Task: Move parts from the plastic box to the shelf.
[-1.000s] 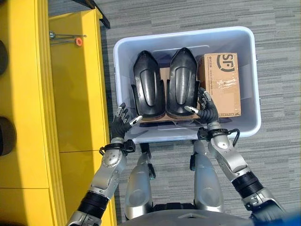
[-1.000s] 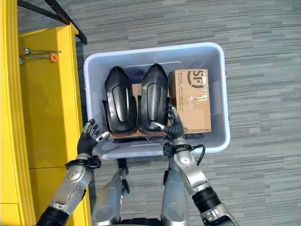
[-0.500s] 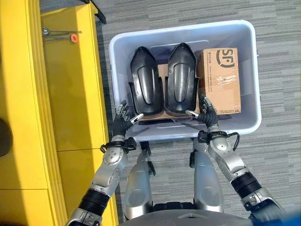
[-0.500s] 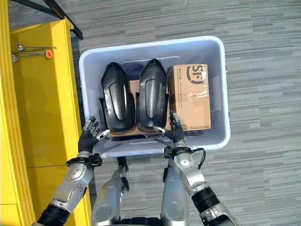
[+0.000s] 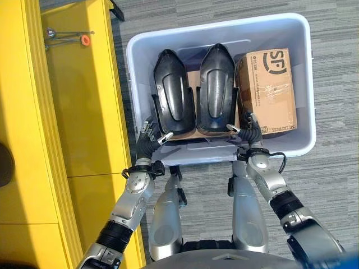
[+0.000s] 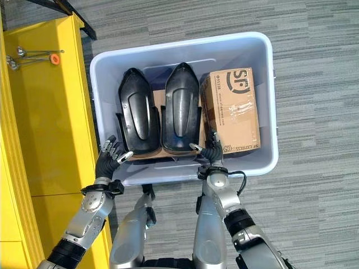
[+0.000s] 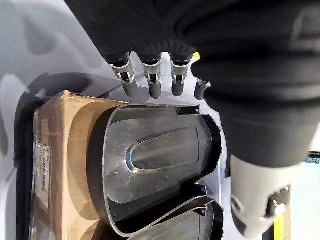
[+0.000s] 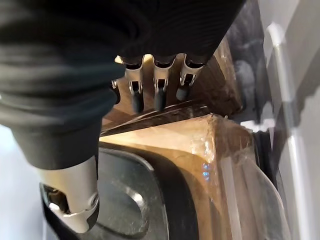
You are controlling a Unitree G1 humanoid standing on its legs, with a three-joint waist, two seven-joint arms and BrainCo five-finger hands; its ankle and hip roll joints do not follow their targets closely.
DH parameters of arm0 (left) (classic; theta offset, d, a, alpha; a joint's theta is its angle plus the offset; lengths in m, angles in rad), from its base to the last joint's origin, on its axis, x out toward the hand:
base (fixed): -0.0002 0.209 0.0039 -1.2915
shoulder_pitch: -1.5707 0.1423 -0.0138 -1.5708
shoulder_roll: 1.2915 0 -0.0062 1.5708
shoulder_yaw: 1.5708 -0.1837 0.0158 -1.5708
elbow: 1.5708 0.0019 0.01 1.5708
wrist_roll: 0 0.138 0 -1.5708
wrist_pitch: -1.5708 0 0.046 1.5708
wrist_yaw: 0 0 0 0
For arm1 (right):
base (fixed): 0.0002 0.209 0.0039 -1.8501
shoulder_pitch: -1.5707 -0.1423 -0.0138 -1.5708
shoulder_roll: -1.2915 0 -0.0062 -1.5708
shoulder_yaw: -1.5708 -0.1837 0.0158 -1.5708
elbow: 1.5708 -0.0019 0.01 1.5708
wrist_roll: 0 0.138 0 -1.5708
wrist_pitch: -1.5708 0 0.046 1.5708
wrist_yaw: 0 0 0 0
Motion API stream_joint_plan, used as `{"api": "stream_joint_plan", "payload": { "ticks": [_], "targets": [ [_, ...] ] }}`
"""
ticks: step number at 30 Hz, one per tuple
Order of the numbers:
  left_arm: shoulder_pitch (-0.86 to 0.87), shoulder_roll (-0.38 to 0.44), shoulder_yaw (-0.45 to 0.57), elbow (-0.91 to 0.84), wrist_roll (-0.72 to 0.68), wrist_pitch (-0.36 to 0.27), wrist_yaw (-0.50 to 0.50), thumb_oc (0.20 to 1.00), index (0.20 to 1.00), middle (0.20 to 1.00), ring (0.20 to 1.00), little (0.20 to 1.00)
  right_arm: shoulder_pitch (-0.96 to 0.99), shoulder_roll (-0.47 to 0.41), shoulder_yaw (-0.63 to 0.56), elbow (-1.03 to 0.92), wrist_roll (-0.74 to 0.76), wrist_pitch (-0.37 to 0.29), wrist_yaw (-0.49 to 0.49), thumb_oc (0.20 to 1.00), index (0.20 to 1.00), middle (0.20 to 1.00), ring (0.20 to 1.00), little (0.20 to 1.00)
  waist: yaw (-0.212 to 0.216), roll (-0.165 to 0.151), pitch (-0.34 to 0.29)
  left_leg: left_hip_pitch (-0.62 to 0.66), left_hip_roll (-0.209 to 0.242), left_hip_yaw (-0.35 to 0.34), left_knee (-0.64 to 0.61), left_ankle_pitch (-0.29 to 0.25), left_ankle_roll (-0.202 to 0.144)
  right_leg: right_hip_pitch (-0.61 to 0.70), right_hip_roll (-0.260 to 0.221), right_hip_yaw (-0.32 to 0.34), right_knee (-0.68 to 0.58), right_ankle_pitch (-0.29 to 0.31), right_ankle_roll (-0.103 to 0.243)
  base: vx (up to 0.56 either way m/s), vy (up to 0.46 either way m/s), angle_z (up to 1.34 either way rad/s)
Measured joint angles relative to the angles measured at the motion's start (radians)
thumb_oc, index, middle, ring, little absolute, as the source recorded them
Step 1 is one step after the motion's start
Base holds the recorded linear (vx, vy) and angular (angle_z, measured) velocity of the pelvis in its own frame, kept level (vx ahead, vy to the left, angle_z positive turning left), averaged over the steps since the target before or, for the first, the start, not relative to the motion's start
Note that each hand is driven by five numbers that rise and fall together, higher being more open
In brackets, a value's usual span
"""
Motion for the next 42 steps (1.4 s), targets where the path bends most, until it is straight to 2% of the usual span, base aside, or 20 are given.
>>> {"api": "stream_joint_plan", "payload": {
  "ticks": [15,25,30,35,42],
  "targets": [
    [-0.033,-0.002,-0.003,0.001,-0.002,-0.006,0.000,1.000,1.000,1.000,1.000,1.000,-0.109,0.001,-0.032,0.070,0.003,-0.001,-0.043,1.000,1.000,1.000,1.000,1.000,0.028,0.003,0.001,-0.038,-0.001,-0.017,-0.014,0.019,-0.001,-0.034,-0.001,-0.012,0.000,0.007,-0.003,0.01,-0.002,0.02],
    [-0.033,-0.002,-0.005,0.001,-0.021,-0.007,0.000,1.000,1.000,1.000,1.000,1.000,-0.204,0.001,-0.036,0.119,0.003,-0.002,-0.070,1.000,1.000,1.000,1.000,1.000,0.033,0.003,0.001,-0.042,-0.001,-0.023,-0.014,0.021,-0.001,-0.034,-0.001,-0.017,0.000,0.007,-0.004,0.00,0.001,0.01],
    [-0.036,-0.002,-0.006,0.001,-0.030,-0.017,0.000,1.000,1.000,1.000,1.000,1.000,-0.277,0.000,-0.050,0.181,0.004,-0.004,-0.084,1.000,1.000,1.000,1.000,1.000,0.034,0.004,0.001,-0.071,-0.001,-0.041,-0.014,0.031,0.000,-0.053,-0.002,-0.031,0.000,0.011,-0.009,0.00,0.003,0.08],
    [-0.040,-0.002,-0.031,0.001,-0.031,-0.022,0.000,1.000,1.000,1.000,1.000,1.000,-0.338,-0.010,-0.072,0.255,0.005,-0.006,-0.098,1.000,1.000,1.000,1.000,1.000,0.059,0.004,0.001,-0.093,-0.001,-0.049,-0.014,0.039,0.000,-0.069,-0.003,-0.040,0.000,0.016,-0.013,0.00,0.007,0.04],
    [-0.052,0.001,-0.043,0.000,-0.041,-0.028,0.000,1.000,1.000,1.000,1.000,1.000,-0.438,-0.011,-0.070,0.424,0.013,-0.006,-0.096,1.000,1.000,1.000,1.000,1.000,0.067,0.004,0.001,-0.109,-0.002,-0.061,-0.014,0.047,-0.001,-0.076,-0.004,-0.045,0.000,0.019,-0.014,0.00,0.009,0.03]
  ]
}}
